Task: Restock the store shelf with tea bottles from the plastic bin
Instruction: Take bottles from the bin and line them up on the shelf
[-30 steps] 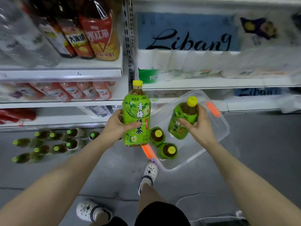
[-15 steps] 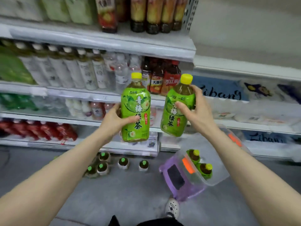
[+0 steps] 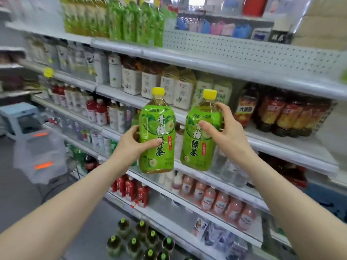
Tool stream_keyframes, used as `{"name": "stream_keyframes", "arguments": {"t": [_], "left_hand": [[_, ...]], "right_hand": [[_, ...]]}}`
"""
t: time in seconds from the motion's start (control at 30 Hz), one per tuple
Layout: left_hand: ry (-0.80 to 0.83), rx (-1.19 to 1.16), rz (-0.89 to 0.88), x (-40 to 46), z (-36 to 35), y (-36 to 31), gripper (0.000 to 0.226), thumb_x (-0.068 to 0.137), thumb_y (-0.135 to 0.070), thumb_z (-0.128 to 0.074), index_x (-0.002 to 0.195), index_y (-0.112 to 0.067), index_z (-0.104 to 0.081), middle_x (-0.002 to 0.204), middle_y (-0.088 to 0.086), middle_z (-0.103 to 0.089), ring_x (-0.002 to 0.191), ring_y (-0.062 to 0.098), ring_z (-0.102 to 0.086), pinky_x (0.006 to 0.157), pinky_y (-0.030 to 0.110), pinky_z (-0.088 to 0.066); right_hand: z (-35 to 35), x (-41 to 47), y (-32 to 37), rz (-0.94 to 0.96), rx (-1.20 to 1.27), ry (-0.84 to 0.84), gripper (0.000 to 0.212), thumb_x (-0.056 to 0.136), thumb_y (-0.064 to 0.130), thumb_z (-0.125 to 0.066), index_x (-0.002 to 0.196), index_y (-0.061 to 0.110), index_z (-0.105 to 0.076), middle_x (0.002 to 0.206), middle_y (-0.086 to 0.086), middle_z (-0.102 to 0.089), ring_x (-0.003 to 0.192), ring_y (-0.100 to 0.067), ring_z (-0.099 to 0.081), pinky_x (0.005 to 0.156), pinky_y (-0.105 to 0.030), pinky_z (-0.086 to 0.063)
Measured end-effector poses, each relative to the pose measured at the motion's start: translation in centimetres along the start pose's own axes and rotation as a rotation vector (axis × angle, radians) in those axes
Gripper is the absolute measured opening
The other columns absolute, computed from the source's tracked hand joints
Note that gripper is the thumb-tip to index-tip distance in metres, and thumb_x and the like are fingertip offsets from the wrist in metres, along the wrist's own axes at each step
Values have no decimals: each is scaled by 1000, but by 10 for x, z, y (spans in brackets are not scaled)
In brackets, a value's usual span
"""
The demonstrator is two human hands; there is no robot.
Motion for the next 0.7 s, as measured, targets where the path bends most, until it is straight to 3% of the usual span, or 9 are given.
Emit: {"name": "stream_keyframes", "arguments": {"t": [0.13,0.23,0.33,0.43,0.5,0.57,0.7], "left_hand": [[-109,-5,-77,36,59,-35,98,44,-50,-88,130,-17,-55,113,-2,-70,101,15,-68,89,37,-55],[-183,-1,-133,71,97,-58,98,40,-57,-90,124,-19,-58,111,-2,-71,101,16,-68,92,41,-55],[-220,-23,-171,117,129,-78,98,37,-60,-89,121,-18,-61,108,-2,-73,98,17,-70,91,43,-56],[-226,-46,-214,167,147,-102,94,43,-54,-91,123,-16,-60,109,1,-72,99,21,-70,90,47,-56],[-212,-47,-234,203,155,-116,87,48,-50,-86,124,-15,-60,110,2,-72,99,20,-70,91,47,-55],[-190,-35,-257,237,162,-128,83,51,-48,-86,123,-17,-60,109,0,-73,99,18,-70,92,44,-55],[-178,-65,-297,298,170,-147,80,49,-46,-88,120,-19,-62,104,-2,-74,94,15,-72,88,41,-57]], "right_hand": [[-29,71,53,102,27,14,68,85,57,-64,141,34,-35,114,18,-59,101,-6,-61,92,-30,-46],[-46,129,80,151,51,4,64,84,56,-65,138,35,-38,99,26,-58,87,9,-60,79,-21,-48],[-55,187,104,179,50,1,64,84,55,-64,138,35,-37,98,27,-55,79,7,-59,65,-9,-46],[-56,251,121,234,35,-62,69,81,61,-64,139,33,-40,122,11,-59,95,-12,-61,88,-33,-50],[-54,297,125,241,67,-112,71,78,65,-65,137,31,-42,116,14,-60,95,-15,-63,93,-46,-51],[-50,339,127,232,93,-174,69,80,60,-67,137,30,-43,103,24,-55,94,-9,-61,94,-47,-52],[-45,410,126,232,105,-254,66,84,51,-69,138,25,-42,102,18,-56,94,-9,-61,92,-45,-53]]}}
Point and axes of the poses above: each hand's wrist, its own x-axis towards the middle knuckle, its own z-axis out of the back of the hand, y = z × x, the point moved 6 cm from there along x, towards the middle knuckle
